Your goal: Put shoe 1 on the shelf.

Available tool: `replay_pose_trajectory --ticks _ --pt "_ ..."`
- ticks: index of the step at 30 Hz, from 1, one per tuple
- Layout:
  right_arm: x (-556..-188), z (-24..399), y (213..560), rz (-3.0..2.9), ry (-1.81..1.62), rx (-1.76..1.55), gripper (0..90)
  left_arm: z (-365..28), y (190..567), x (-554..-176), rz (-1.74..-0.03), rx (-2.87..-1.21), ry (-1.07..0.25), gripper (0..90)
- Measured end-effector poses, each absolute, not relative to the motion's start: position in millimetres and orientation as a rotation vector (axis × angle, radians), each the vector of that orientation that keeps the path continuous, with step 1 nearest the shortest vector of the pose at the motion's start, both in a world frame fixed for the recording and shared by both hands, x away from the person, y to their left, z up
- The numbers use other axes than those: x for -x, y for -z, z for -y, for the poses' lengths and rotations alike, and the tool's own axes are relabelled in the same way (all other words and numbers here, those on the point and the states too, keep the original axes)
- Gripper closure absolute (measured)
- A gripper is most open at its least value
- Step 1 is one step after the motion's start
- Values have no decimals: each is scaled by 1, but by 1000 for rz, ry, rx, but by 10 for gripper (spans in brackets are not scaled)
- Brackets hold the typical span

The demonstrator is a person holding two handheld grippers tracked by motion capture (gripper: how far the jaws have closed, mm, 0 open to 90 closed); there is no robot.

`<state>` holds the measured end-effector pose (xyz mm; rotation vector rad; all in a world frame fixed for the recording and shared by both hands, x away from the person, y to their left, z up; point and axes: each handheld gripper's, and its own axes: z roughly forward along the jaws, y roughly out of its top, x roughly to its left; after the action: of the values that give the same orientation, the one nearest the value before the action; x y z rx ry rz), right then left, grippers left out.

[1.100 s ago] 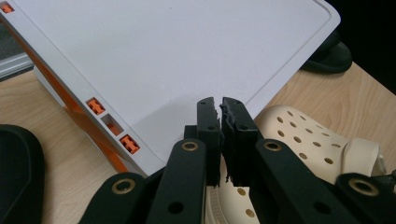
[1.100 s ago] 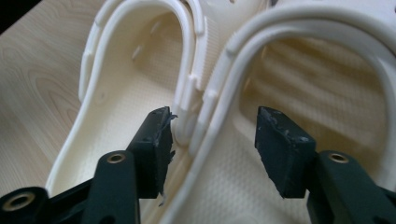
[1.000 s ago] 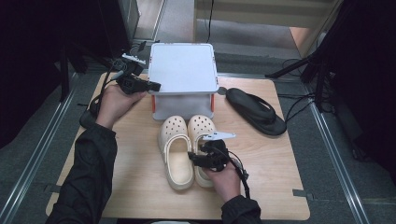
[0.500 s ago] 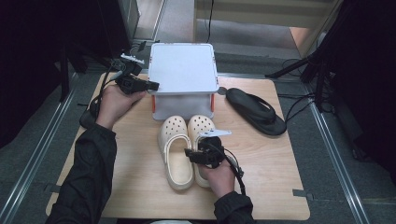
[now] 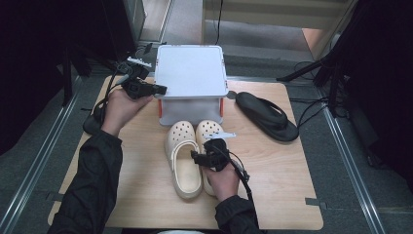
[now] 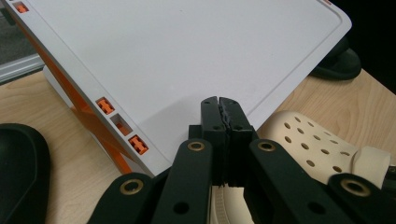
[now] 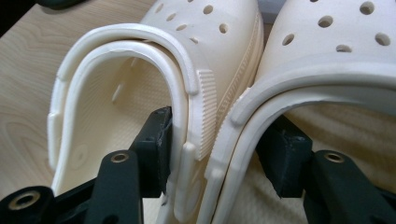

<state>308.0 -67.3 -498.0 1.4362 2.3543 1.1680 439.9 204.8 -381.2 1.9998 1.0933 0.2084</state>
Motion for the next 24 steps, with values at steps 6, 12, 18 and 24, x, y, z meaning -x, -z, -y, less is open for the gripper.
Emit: replay_pose_trajectory --ticks 6,12,18,24 --pt "-308 68 500 -2333 -1183 -1466 543 -205 381 -440 -1094 -1996 -214 900" --pt "-307 72 500 -2310 -1209 -1503 584 -203 381 -439 -1093 -1999 -223 900" --pt "-305 76 499 -2252 -1200 -1487 644 -202 381 -439 -1093 -2002 -228 900" --pt "-304 79 498 -2231 -1196 -1485 660 -201 381 -439 -1100 -1997 -230 900"
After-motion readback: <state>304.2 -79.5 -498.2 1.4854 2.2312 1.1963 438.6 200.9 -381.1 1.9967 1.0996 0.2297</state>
